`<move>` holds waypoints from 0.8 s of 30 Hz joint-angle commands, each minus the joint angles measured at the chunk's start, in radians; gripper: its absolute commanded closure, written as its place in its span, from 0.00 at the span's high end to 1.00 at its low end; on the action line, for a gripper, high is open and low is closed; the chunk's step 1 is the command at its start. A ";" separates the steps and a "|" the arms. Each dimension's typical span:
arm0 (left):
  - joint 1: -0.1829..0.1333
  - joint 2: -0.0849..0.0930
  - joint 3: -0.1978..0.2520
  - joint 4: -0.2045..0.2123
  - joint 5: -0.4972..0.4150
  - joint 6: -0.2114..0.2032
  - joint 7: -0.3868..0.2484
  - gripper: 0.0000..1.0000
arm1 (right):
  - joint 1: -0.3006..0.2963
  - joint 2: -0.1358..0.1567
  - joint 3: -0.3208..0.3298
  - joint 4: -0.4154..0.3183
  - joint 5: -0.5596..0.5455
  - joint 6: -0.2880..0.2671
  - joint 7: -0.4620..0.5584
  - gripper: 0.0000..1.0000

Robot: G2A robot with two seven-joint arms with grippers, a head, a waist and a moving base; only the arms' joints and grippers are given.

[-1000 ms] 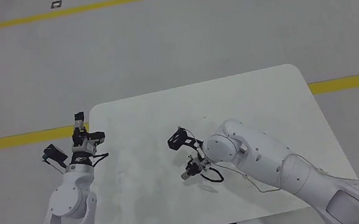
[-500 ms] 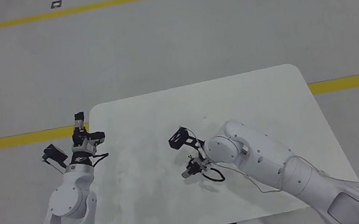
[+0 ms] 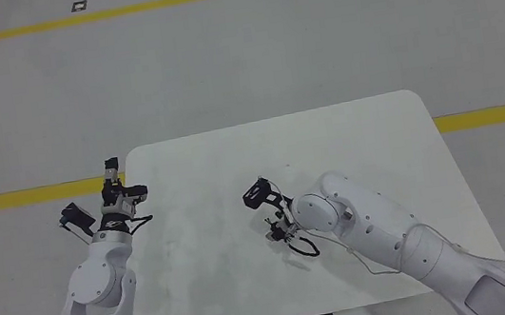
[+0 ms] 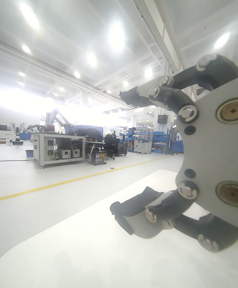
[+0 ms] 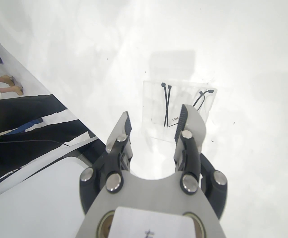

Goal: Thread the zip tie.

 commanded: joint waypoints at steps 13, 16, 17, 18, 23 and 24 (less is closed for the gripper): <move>0.000 0.000 0.000 0.000 0.000 0.000 0.000 1.00 | 0.017 -0.019 -0.035 0.052 -0.050 0.033 -0.032 0.07; 0.000 0.000 0.000 0.000 0.000 0.000 0.000 1.00 | 0.026 -0.026 -0.045 0.068 -0.056 0.033 -0.034 0.11; 0.000 0.000 0.000 0.000 0.000 0.000 0.000 1.00 | 0.028 -0.028 -0.048 0.072 -0.057 0.034 -0.036 0.12; 0.000 0.000 0.000 0.000 0.000 0.000 0.000 1.00 | 0.032 -0.031 -0.051 0.078 -0.058 0.035 -0.037 0.13; 0.000 0.000 0.000 0.000 0.000 0.000 0.000 1.00 | 0.042 -0.041 -0.060 0.100 -0.059 0.038 -0.044 0.12; 0.000 0.000 0.000 0.000 0.000 0.000 0.000 1.00 | 0.043 -0.042 -0.062 0.103 -0.061 0.038 -0.047 0.12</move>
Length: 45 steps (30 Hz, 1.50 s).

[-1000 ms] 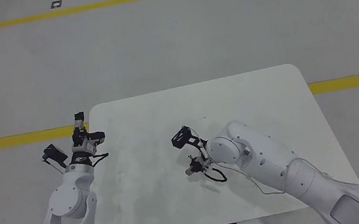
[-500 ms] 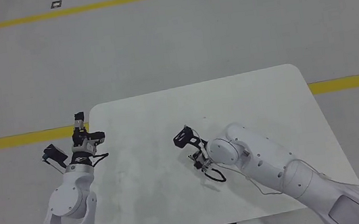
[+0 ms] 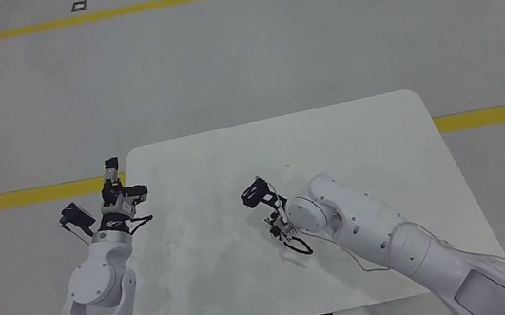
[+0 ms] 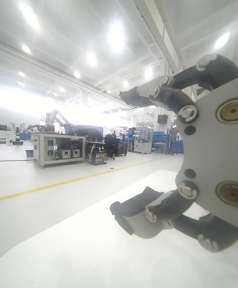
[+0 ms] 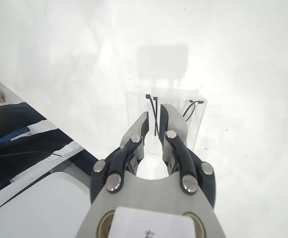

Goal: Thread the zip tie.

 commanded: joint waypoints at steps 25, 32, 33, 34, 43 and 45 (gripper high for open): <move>0.000 0.000 0.000 0.000 0.000 0.000 0.000 1.00 | 0.020 -0.038 -0.019 0.073 -0.006 0.011 -0.009 0.00; 0.000 0.000 0.000 0.000 0.000 0.000 0.000 1.00 | 0.002 -0.032 0.004 0.030 -0.024 0.031 0.010 0.00; 0.000 0.000 0.000 0.000 0.000 0.000 0.000 1.00 | -0.003 -0.029 0.011 0.016 -0.026 0.034 0.015 0.00; 0.000 0.000 0.000 0.000 0.000 0.000 0.000 1.00 | -0.010 -0.026 0.018 0.003 -0.029 0.036 0.020 0.00; 0.000 0.000 0.000 0.000 0.000 0.000 0.000 1.00 | -0.105 0.017 0.148 -0.163 -0.001 0.017 0.029 0.00; 0.000 0.000 0.000 0.000 0.000 0.000 0.000 1.00 | -0.134 0.027 0.188 -0.197 0.031 0.003 0.011 0.00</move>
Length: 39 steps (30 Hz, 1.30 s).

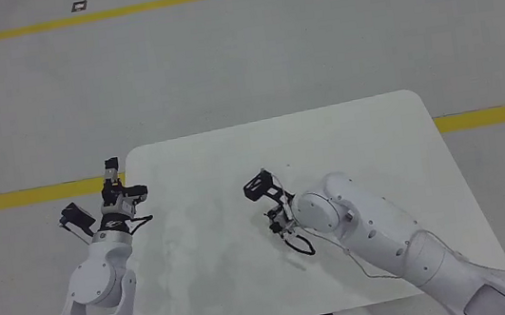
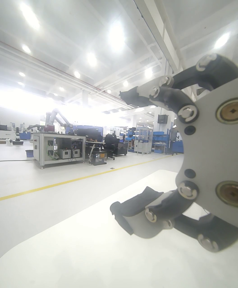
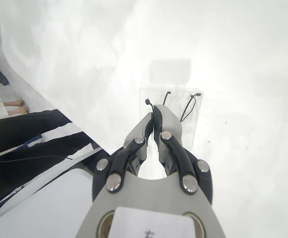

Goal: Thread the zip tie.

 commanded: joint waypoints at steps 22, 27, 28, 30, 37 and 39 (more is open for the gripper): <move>0.000 0.000 0.000 0.000 0.000 0.000 0.000 1.00 | -0.098 0.019 0.159 -0.041 0.406 -0.186 -0.167 0.00; 0.000 0.000 0.000 0.000 0.000 0.000 0.000 1.00 | -0.073 0.013 0.183 0.005 0.600 -0.220 -0.179 0.00; 0.000 0.000 0.000 0.000 0.000 0.000 0.000 1.00 | -0.064 0.011 0.186 0.017 0.643 -0.223 -0.180 0.00; 0.000 0.000 0.000 0.000 0.000 0.000 0.000 1.00 | -0.044 0.007 0.190 0.045 0.713 -0.225 -0.178 0.00; 0.000 0.000 0.000 0.000 0.000 0.000 0.000 1.00 | 0.027 -0.018 0.189 0.184 1.082 -0.274 -0.162 0.00; 0.000 0.000 0.000 0.000 0.000 0.000 0.000 1.00 | 0.027 -0.018 0.189 0.184 1.082 -0.274 -0.162 0.00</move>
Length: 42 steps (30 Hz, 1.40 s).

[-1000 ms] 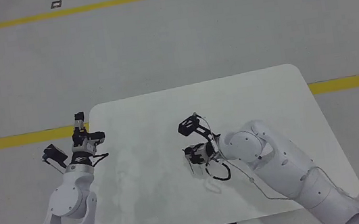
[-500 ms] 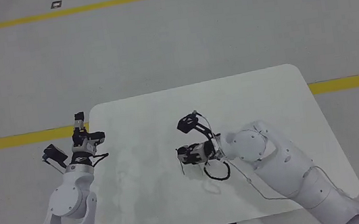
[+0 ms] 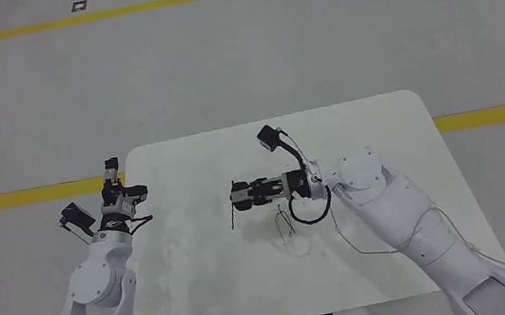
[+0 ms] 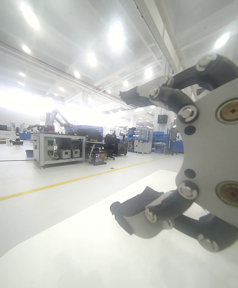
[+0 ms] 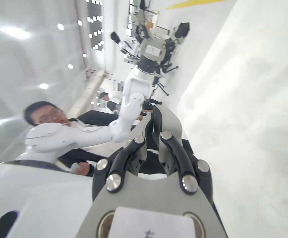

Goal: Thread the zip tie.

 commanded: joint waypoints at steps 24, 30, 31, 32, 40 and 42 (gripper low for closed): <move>0.000 0.000 0.000 0.000 0.000 0.000 0.000 1.00 | 0.052 -0.021 0.048 0.127 0.315 -0.013 -0.098 0.00; 0.000 0.000 0.000 0.000 0.000 0.000 0.000 1.00 | 0.057 -0.023 0.051 0.147 0.332 -0.018 -0.115 0.00; 0.000 0.000 0.000 0.000 0.000 0.000 0.000 1.00 | 0.057 -0.023 0.051 0.147 0.332 -0.018 -0.115 0.00; 0.000 0.000 0.000 0.000 0.000 0.000 0.000 1.00 | 0.057 -0.023 0.051 0.147 0.332 -0.018 -0.115 0.00; 0.000 0.000 0.000 0.000 0.000 0.000 0.000 1.00 | 0.031 -0.020 0.073 0.123 0.303 -0.003 -0.217 0.00; 0.000 0.000 0.000 0.000 0.000 0.000 0.000 1.00 | 0.025 -0.017 0.088 0.112 0.275 0.011 -0.260 0.00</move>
